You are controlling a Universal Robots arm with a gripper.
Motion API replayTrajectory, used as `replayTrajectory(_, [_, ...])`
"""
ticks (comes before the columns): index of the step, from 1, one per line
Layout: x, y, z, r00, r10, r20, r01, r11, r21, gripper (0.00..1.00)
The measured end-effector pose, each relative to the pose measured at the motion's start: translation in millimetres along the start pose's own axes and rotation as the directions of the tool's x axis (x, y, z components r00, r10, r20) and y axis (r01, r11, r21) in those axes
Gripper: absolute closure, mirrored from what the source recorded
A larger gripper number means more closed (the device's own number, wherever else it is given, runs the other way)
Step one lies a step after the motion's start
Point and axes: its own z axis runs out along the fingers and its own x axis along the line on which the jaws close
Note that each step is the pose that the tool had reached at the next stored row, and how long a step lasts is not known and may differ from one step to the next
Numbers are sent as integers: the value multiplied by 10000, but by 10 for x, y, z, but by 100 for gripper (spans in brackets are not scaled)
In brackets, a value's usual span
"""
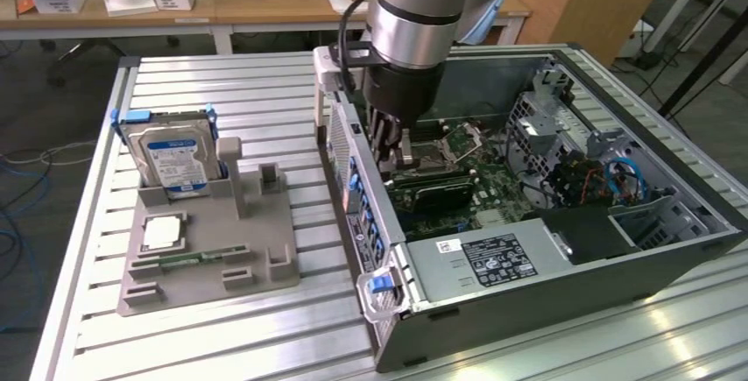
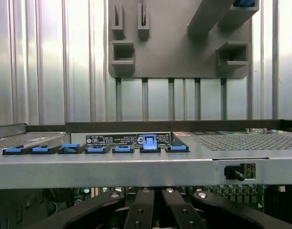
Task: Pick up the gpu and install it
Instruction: 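Press down on the gpu until it lock into place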
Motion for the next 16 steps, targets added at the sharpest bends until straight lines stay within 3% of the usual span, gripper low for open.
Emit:
replayTrajectory(3, [-1,-18,3,10000,4,9,-4,10000,-11,89])
replayTrajectory(5, [-5,-78,16,10000,-7,63,7,10000,19,89])
replayTrajectory(16, [-20,-455,39,9999,-136,49,136,9999,2,89])
